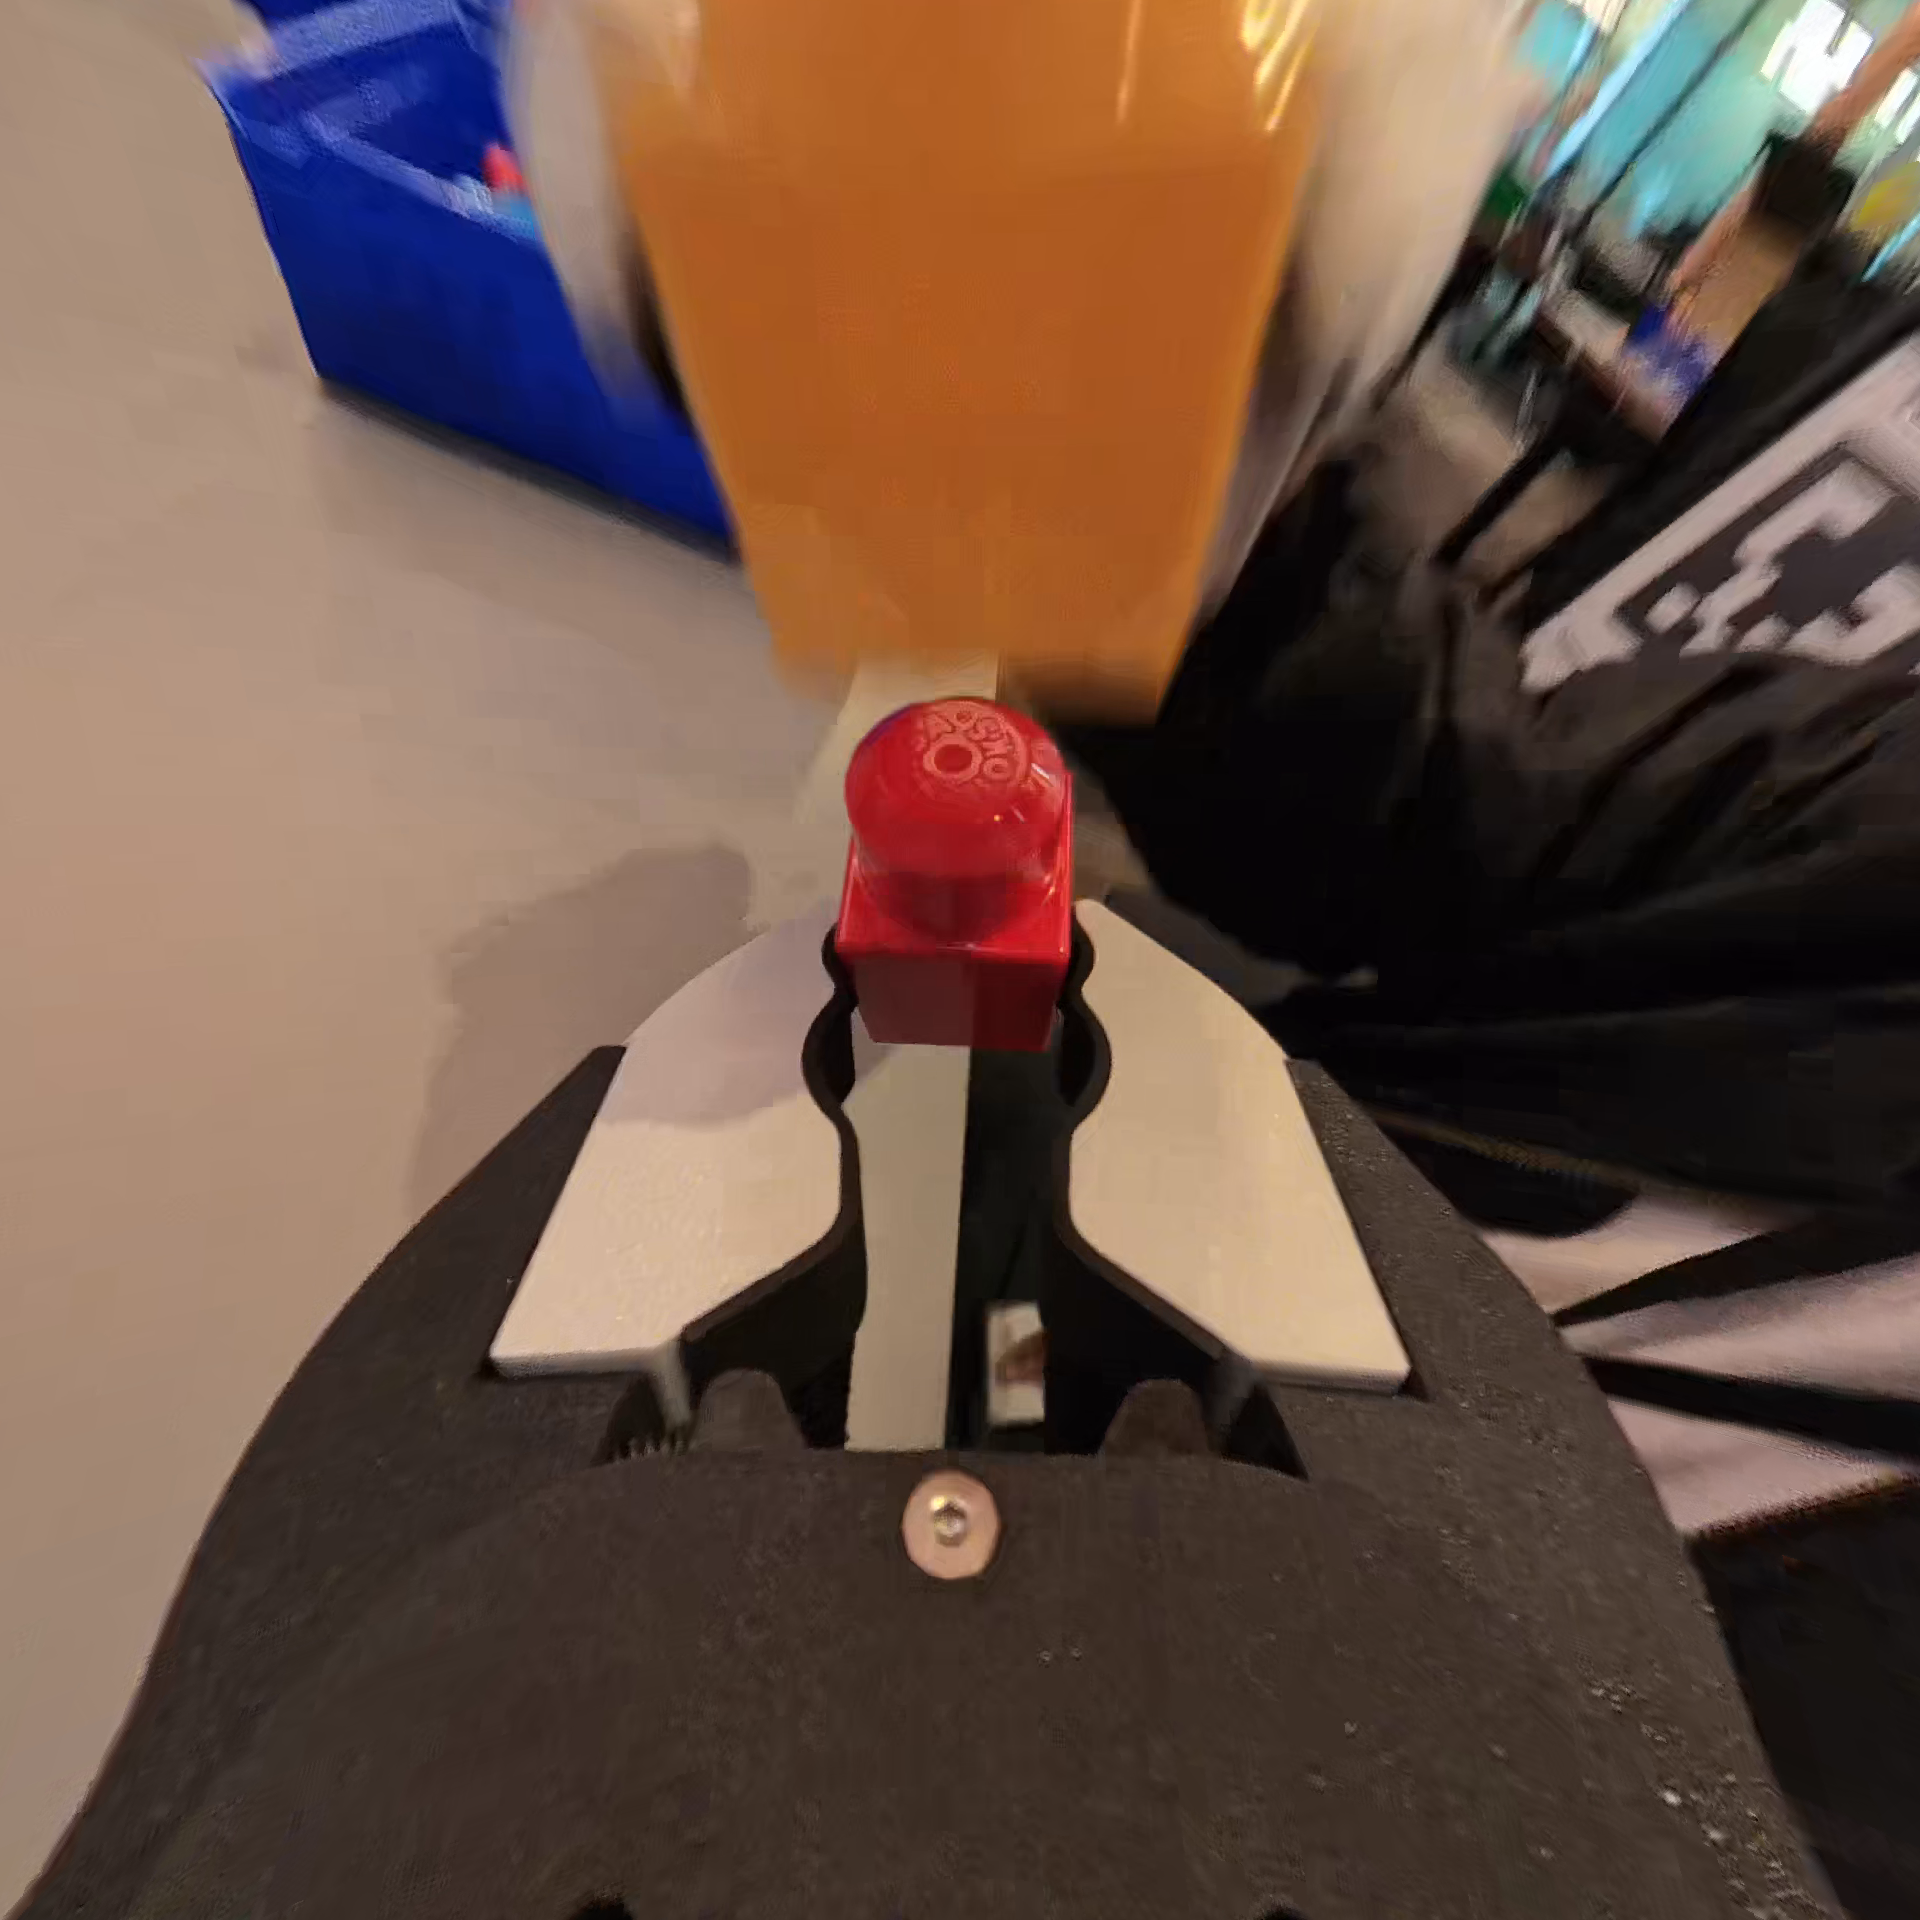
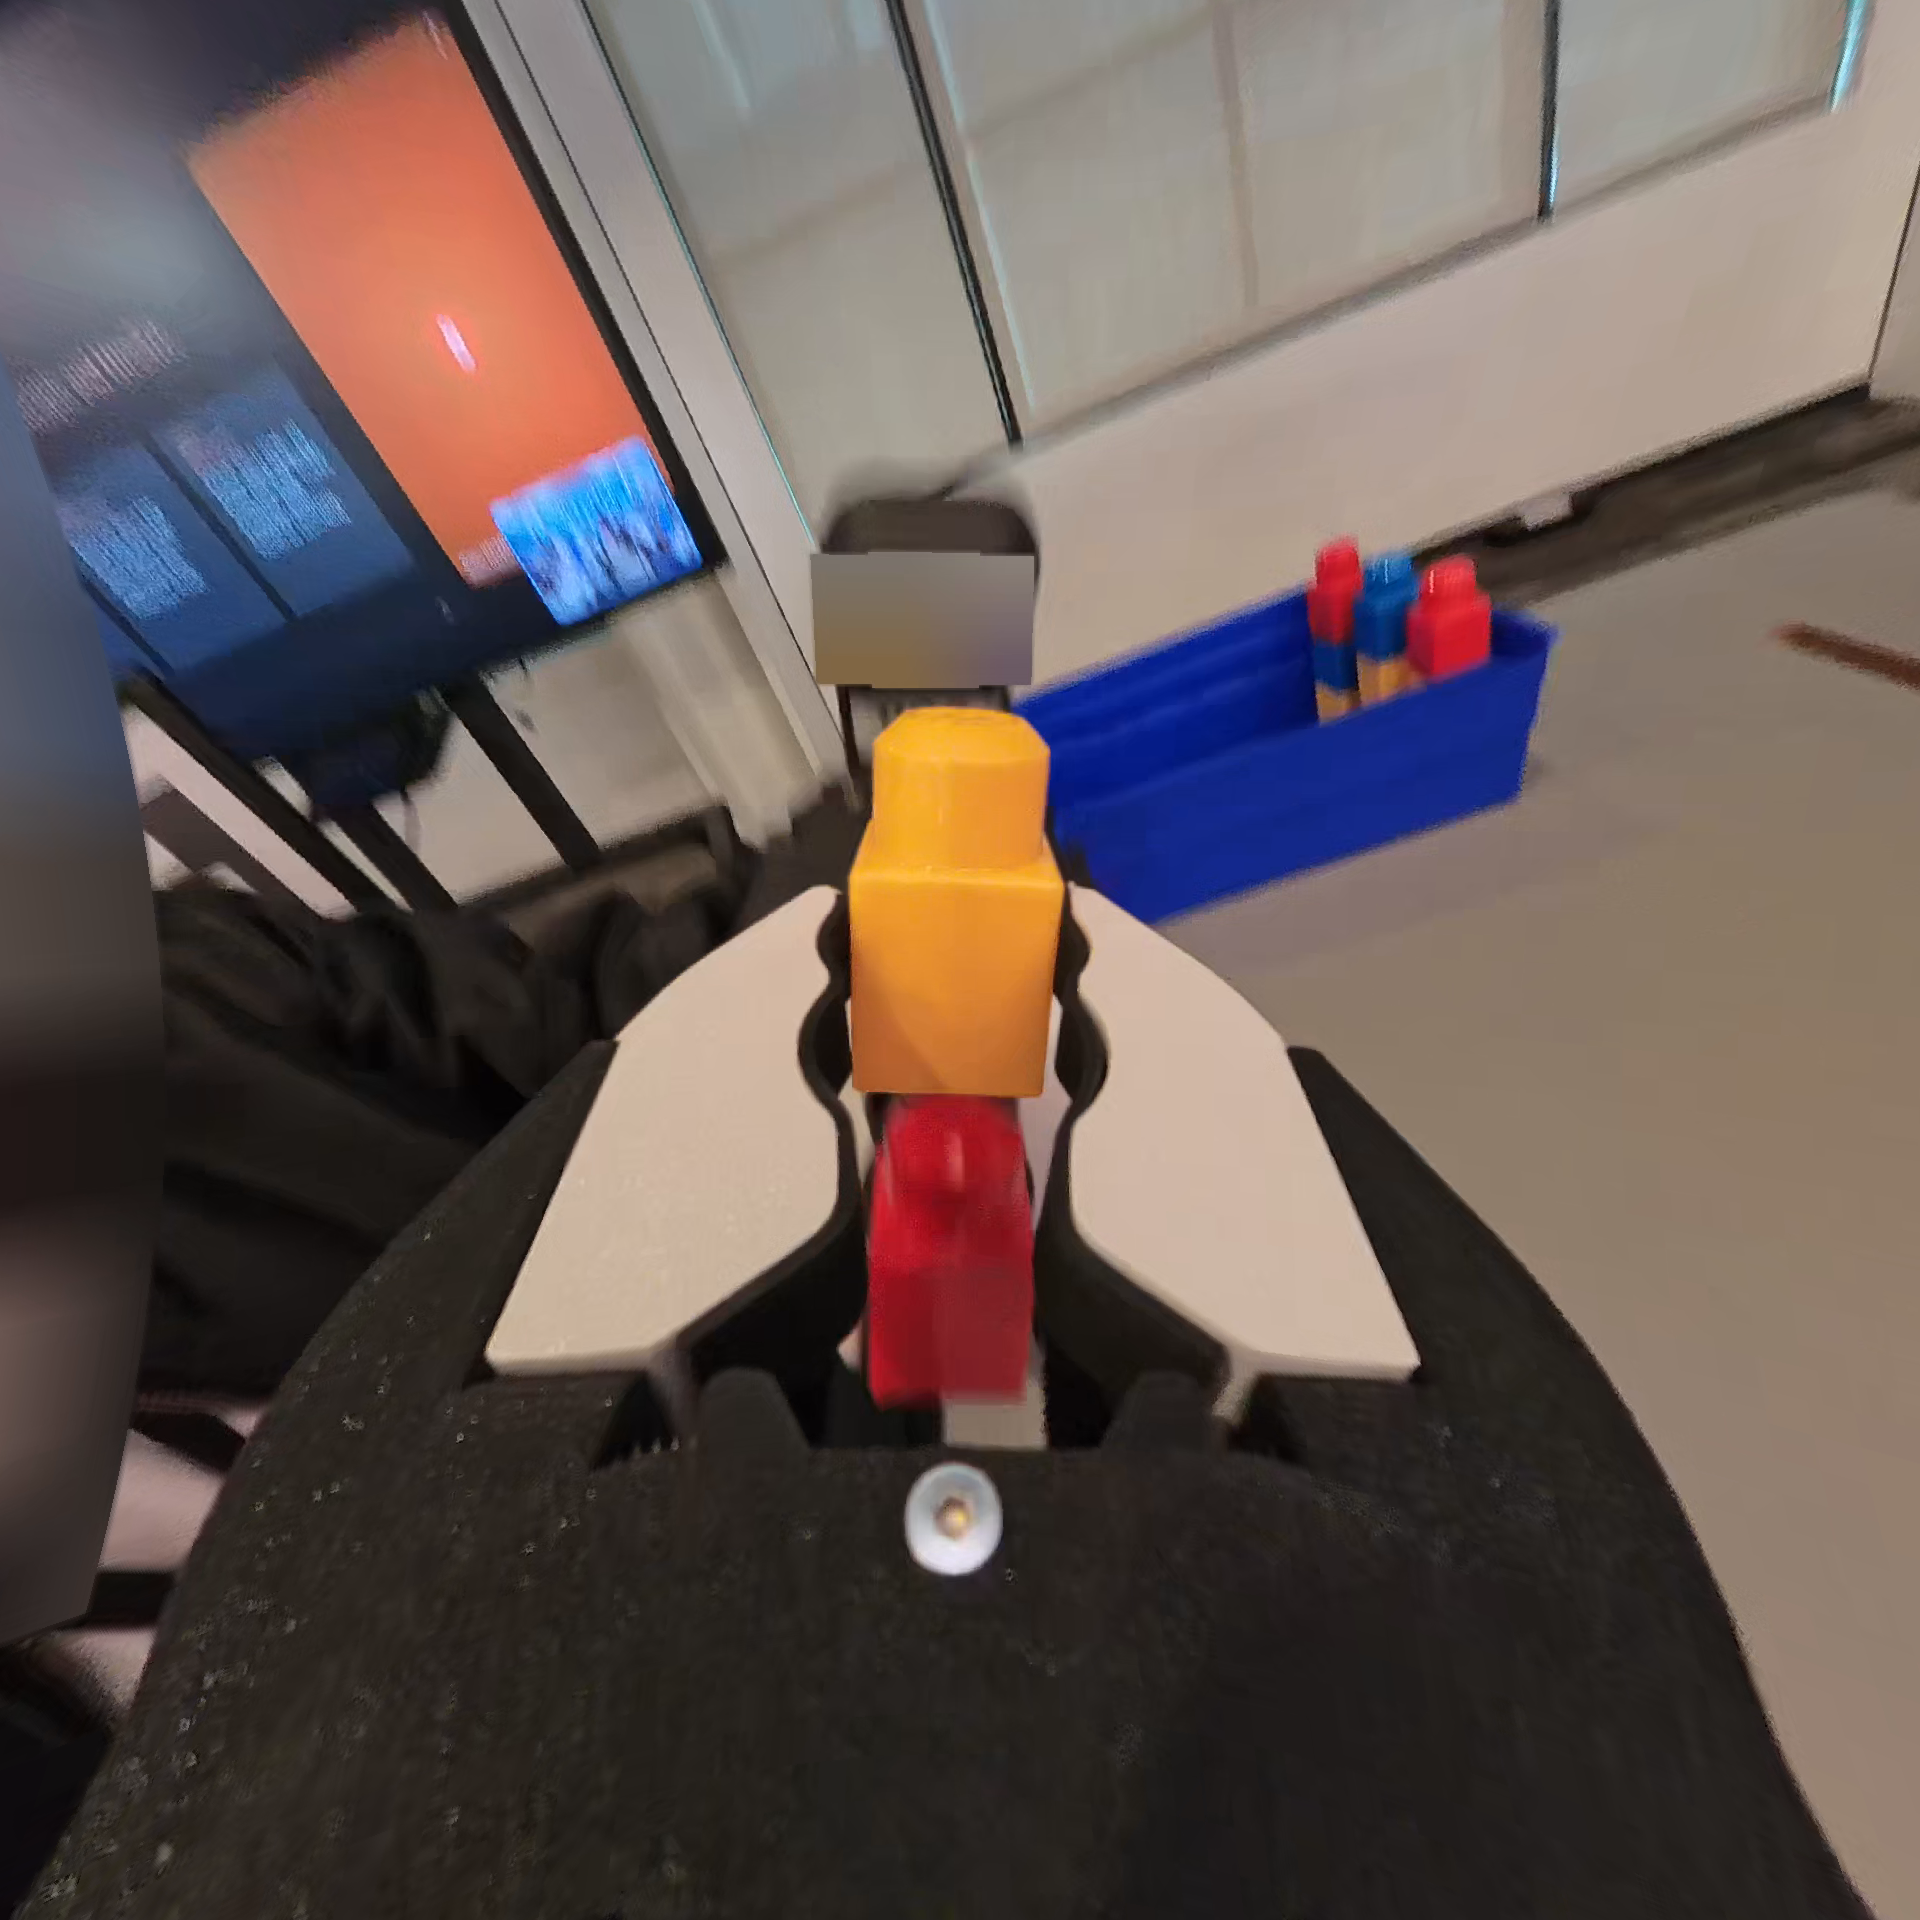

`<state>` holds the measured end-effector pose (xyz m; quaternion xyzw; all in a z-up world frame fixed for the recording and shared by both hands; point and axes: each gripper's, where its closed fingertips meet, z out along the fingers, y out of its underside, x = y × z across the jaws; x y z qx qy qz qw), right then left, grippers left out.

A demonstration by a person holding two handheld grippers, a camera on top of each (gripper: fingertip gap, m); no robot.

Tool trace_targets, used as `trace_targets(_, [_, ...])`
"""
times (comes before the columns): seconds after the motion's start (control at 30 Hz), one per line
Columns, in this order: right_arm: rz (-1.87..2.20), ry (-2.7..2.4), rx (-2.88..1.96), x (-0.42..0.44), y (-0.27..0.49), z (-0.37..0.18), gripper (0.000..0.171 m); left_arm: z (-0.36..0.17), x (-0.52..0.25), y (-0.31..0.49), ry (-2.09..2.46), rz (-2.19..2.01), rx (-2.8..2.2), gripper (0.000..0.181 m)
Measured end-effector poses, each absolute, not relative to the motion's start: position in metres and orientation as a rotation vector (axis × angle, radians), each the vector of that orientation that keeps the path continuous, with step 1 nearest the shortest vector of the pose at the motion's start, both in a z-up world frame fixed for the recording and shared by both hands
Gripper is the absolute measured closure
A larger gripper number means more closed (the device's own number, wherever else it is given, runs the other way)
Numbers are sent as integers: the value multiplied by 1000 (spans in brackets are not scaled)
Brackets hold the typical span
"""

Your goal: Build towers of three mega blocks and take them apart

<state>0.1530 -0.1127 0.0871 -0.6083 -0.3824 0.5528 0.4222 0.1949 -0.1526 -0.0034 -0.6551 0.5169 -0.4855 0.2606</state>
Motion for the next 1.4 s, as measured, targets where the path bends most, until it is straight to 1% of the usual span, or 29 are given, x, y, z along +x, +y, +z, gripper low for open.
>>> trace_targets(0.07, [1456, -877, -1439, 173, -109, 117, 135, -23, 205, -163, 1452, -1301, -1790, 145])
trace_targets(0.1, [1391, -861, -1431, 189, -104, 128, 135, -26, 207, -168, 1455, -1348, -1792, 145])
trace_targets(0.17, [1048, -836, -1462, 245, -92, 153, 135, -23, 200, -173, 1421, -1423, -1775, 145])
trace_targets(0.23, [514, -749, -1662, 343, -69, 157, 135, -14, 185, -175, 1374, -1474, -1721, 145])
trace_targets(0.27, [320, -673, -1829, 397, -59, 146, 135, -6, 178, -175, 1329, -1518, -1693, 145])
trace_targets(0.3, [217, -586, -2030, 447, -53, 125, 135, 0, 172, -175, 1289, -1559, -1673, 145])
trace_targets(0.37, [120, -423, -2378, 523, -47, 70, 135, 5, 166, -172, 1263, -1563, -1657, 145])
trace_targets(0.43, [28, -308, -2593, 574, -41, 13, 135, 7, 166, -172, 1281, -1526, -1639, 145])
trace_targets(0.53, [-31, -211, -2790, 609, -38, -56, 135, 11, 173, -178, 1288, -1548, -1623, 145])
trace_targets(0.6, [-14, -200, -2859, 611, -34, -84, 135, 10, 176, -182, 1309, -1534, -1634, 145])
trace_targets(0.7, [-54, -175, -2921, 617, -26, -108, 135, 10, 176, -185, 1325, -1516, -1652, 145])
trace_targets(0.9, [-59, -162, -2995, 628, -27, -128, 134, 16, 170, -185, 1309, -1511, -1648, 145])
trace_targets(1.0, [-81, -239, -2868, 624, -19, -103, 128, 20, 166, -183, 1276, -1526, -1635, 145])
trace_targets(1.1, [-109, -302, -2664, 602, -14, -47, 117, 26, 163, -175, 1227, -1530, -1614, 145])
trace_targets(1.17, [-1, -431, -2458, 553, -17, 0, 116, 35, 164, -164, 1162, -1533, -1576, 145])
trace_targets(1.27, [483, -713, -2061, 415, -51, 61, 120, 52, 172, -144, 1023, -1586, -1501, 145])
trace_targets(1.33, [740, -882, -1838, 330, -88, 79, 122, 59, 180, -137, 969, -1636, -1467, 145])
trace_targets(1.4, [895, -1002, -1711, 267, -118, 78, 122, 58, 189, -135, 965, -1647, -1463, 145])
